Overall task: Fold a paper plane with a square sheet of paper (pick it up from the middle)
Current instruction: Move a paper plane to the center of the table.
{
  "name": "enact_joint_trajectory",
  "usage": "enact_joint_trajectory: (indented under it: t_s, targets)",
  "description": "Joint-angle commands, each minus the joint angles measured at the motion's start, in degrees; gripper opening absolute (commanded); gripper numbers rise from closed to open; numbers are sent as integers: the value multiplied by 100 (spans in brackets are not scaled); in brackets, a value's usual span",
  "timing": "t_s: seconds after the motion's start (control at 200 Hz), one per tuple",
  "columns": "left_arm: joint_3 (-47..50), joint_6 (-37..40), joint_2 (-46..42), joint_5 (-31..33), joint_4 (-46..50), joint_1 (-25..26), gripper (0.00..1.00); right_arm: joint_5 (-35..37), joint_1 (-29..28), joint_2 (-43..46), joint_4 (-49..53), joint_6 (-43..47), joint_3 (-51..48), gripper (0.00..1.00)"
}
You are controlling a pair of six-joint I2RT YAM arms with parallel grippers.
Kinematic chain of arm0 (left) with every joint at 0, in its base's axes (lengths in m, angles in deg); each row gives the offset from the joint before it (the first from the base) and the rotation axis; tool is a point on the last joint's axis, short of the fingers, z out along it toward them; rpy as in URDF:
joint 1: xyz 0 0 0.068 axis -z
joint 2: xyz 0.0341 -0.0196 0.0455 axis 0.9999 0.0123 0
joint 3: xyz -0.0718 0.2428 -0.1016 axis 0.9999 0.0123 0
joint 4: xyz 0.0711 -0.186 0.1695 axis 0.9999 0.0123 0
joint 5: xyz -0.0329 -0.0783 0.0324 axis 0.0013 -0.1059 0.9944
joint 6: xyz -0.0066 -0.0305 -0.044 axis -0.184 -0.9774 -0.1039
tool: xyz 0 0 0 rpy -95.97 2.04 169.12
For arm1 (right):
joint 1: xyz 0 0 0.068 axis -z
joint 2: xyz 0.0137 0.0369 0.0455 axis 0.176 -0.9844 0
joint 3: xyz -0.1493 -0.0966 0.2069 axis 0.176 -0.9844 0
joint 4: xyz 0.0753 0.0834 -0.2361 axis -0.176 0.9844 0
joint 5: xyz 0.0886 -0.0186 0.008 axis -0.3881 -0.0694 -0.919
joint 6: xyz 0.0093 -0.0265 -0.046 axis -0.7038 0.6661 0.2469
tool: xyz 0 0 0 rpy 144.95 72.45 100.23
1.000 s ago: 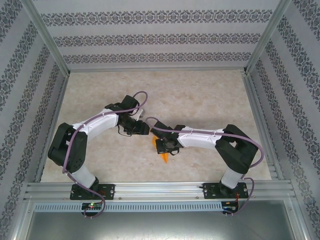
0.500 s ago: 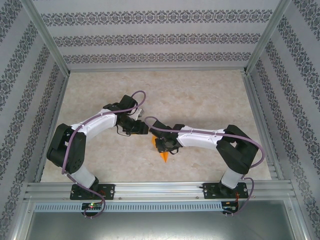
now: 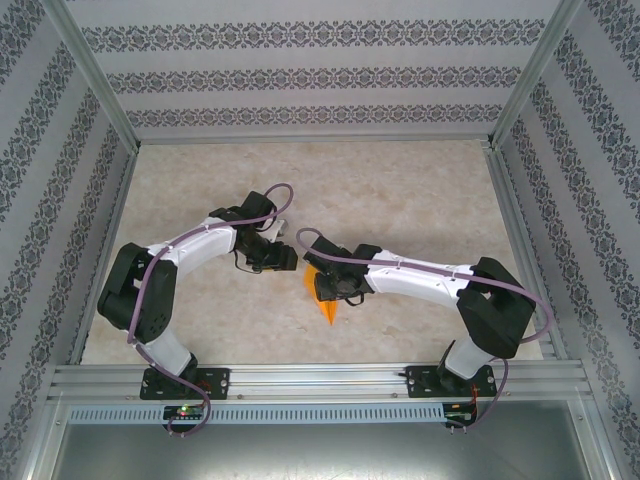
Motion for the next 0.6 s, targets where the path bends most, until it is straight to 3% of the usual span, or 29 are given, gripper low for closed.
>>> enact_joint_trajectory:
  t_s: [0.0,0.24,0.39,0.45,0.595]
  targets:
    - [-113,157,48,-111,-79,-52,56,-93,-16,-42,-53,4,-112,45]
    - [-139,179,-178,159,33,-52,56,-393,128,-5,-485,-24,-276,49]
    - [-191,384,-735,902,303,-56,58,-240,370,570,-300,356,-342,54]
    - [-178,502,-983,1315,341,-76,62,-426,636,821,-450,596,-514,56]
    - [210,631,-1609,2677,-84,-274,86,-577,1374,1363,-707,1467,-846,63]
